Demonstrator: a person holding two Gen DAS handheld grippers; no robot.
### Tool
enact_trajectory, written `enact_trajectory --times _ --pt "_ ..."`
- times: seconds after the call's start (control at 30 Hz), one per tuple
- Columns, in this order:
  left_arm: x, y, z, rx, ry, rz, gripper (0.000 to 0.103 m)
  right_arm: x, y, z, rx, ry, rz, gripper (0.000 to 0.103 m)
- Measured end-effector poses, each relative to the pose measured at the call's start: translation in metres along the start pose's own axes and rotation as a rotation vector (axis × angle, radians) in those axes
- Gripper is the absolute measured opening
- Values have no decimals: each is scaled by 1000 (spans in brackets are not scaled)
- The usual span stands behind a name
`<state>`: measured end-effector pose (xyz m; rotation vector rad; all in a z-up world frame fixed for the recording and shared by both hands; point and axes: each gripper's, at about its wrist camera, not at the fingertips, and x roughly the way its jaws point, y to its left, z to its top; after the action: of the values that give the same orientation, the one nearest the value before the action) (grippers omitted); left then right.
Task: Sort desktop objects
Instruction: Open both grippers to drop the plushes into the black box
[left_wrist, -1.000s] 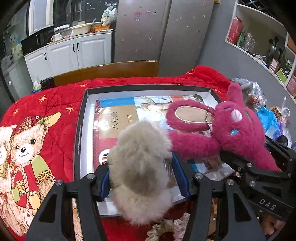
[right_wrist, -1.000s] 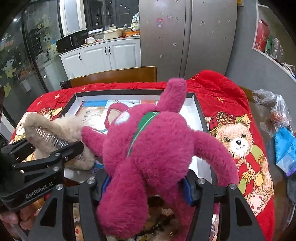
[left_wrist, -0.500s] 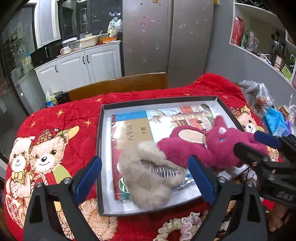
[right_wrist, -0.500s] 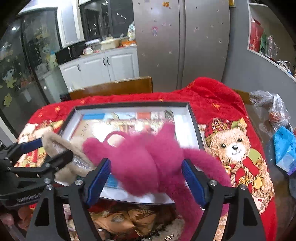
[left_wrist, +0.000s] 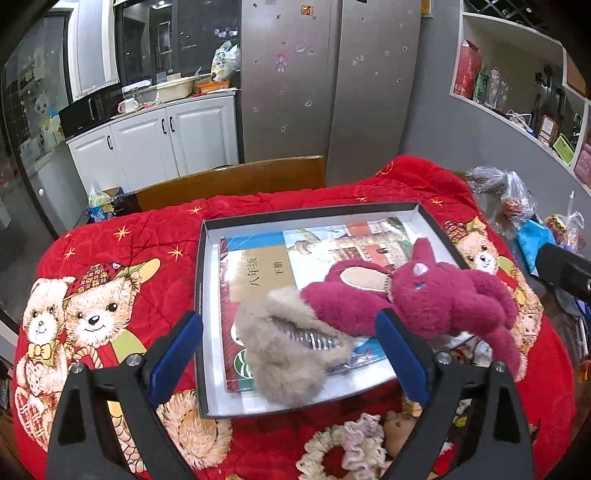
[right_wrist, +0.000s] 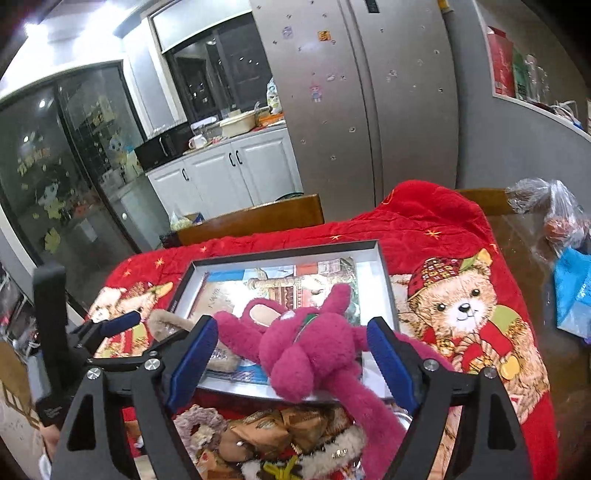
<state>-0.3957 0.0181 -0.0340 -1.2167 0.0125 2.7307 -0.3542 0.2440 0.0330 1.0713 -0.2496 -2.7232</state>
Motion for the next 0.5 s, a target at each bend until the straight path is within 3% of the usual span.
enact_trajectory --times 0.3,0.5 --pt "-82 -19 -13 63 -71 -21 100 -73 33 -6 -82 -58 -16 85" --pt "-146 -23 -52 112 -118 -17 103 -143 54 -23 -127 -135 -31 85"
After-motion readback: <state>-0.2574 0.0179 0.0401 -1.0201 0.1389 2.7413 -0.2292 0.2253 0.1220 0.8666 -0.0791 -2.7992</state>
